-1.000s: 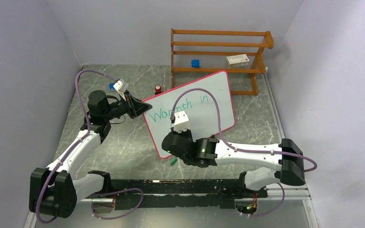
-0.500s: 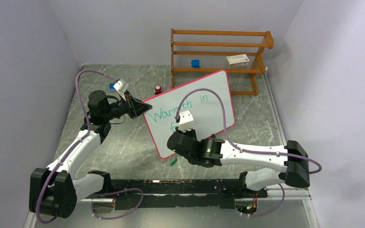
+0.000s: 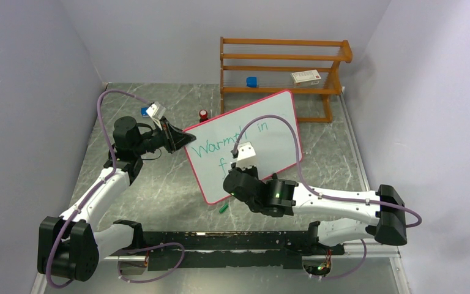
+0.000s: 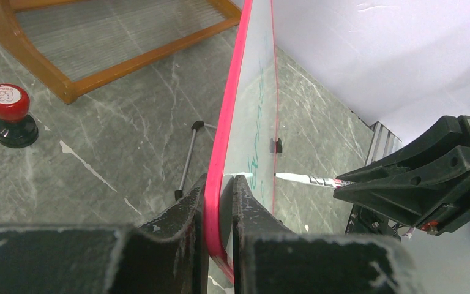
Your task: Write a sentence on the whiteboard
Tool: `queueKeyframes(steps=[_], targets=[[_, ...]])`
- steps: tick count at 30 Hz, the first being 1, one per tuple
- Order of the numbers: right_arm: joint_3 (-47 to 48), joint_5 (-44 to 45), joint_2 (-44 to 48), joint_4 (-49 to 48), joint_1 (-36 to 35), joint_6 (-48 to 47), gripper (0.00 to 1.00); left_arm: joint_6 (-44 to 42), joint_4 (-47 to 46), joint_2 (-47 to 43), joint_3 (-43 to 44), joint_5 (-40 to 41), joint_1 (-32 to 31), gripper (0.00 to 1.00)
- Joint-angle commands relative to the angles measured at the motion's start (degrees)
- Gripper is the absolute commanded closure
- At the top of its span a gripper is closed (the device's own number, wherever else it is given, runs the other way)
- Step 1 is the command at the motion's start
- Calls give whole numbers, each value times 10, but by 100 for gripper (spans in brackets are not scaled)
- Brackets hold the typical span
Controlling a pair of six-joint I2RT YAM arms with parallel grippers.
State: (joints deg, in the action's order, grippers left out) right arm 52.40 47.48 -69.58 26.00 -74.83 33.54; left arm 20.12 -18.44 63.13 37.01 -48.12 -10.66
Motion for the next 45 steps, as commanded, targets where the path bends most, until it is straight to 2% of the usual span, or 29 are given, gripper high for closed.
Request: queueKeyframes(steps=[1,19,45], targets=[[0,3,-10,-33,3,-11,100,-69,63,17,-11,21,-7,95],[2,-10,-27,-60,19,-26,100,-67,61,19,-11,19,-7,95],[-17,-39,-18,1,19,21,100,-69,64,20,-11,22,-7,95]])
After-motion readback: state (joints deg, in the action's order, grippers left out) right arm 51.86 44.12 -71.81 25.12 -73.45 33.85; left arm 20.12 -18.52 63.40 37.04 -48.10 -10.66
